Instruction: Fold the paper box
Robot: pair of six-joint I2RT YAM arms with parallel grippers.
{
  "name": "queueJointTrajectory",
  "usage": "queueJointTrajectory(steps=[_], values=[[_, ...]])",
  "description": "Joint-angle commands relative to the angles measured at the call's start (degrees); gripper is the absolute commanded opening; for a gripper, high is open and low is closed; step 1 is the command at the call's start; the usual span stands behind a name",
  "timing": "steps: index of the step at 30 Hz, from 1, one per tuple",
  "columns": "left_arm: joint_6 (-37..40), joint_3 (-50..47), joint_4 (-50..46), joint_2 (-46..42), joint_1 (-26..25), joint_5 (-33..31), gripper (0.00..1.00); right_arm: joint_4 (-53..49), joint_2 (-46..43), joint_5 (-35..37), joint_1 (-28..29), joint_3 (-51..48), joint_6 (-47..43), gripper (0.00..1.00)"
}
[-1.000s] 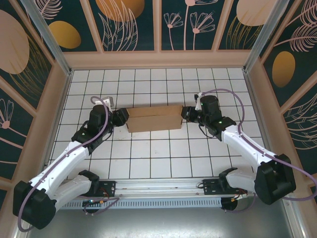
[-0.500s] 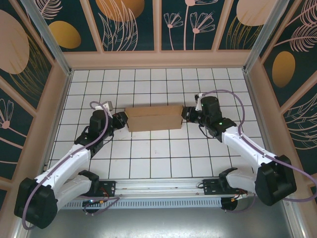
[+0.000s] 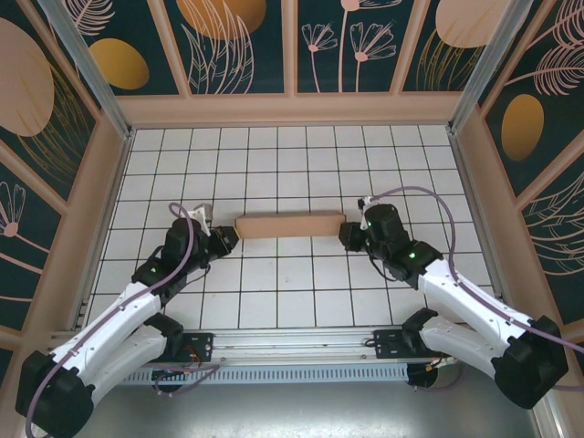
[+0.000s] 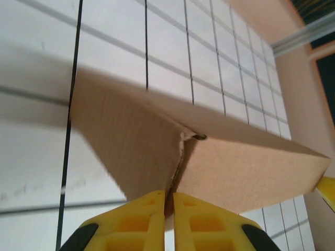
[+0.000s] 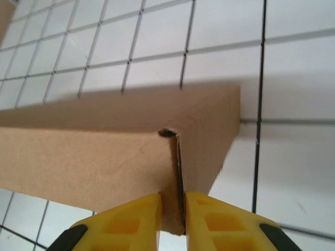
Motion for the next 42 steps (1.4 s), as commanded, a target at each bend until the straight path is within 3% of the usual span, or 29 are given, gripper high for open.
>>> queueJointTrajectory(steps=[1,3,9,14,21,25,29,33,38,42], values=[[-5.44,-2.87,-3.62,-1.78,-3.05,6.42,0.11,-0.73,-3.21,-5.48,2.36,-3.20,4.52,0.20],[-5.47,-3.45,-6.05,-3.53,-3.23,5.37,0.15,-0.92,-4.88,-6.17,2.98,-4.33,6.09,0.20],[-1.31,-0.30,-9.73,-1.91,-3.22,-0.86,0.43,-2.66,-3.56,-3.93,2.60,-3.81,5.31,0.35],[2.68,3.45,-8.40,4.08,-3.13,-12.01,0.58,-0.56,4.98,-7.28,-1.82,-1.04,4.14,0.47],[6.47,2.49,0.92,16.88,-1.73,-16.30,0.54,6.35,16.03,-9.72,-4.57,-0.69,3.33,0.47],[5.34,0.47,8.33,21.70,-1.73,-15.62,0.47,10.88,21.53,-10.83,-5.16,-0.81,2.90,0.38],[5.12,3.31,12.81,28.63,-1.42,-15.32,0.40,15.13,27.94,-12.24,-9.43,0.84,2.20,0.26],[5.01,9.31,14.85,37.73,1.42,-14.06,0.36,16.89,34.84,-12.18,-12.58,5.66,0.69,0.24],[9.16,18.80,13.76,46.00,3.62,-16.78,0.40,17.70,42.02,-12.79,-16.41,11.97,-1.19,0.25],[10.68,24.15,12.24,49.68,4.20,-17.01,0.51,17.77,44.48,-13.84,-17.74,14.55,-2.11,0.34]])
